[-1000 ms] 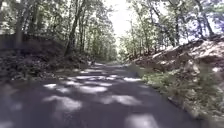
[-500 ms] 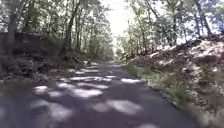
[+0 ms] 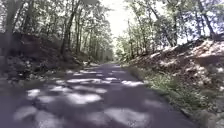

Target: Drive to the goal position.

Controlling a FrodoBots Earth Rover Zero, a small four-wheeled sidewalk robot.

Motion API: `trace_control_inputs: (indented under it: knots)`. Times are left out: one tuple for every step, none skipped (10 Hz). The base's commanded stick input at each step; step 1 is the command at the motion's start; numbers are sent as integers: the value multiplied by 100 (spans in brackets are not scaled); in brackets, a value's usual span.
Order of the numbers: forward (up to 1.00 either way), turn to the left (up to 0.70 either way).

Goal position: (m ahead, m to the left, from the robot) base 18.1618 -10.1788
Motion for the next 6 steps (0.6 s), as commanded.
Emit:
trace_control_inputs:
  knots:
    - [45, 0]
    - [45, 0]
    - [45, 0]
    - [45, 0]
    - [45, 0]
    - [45, 0]
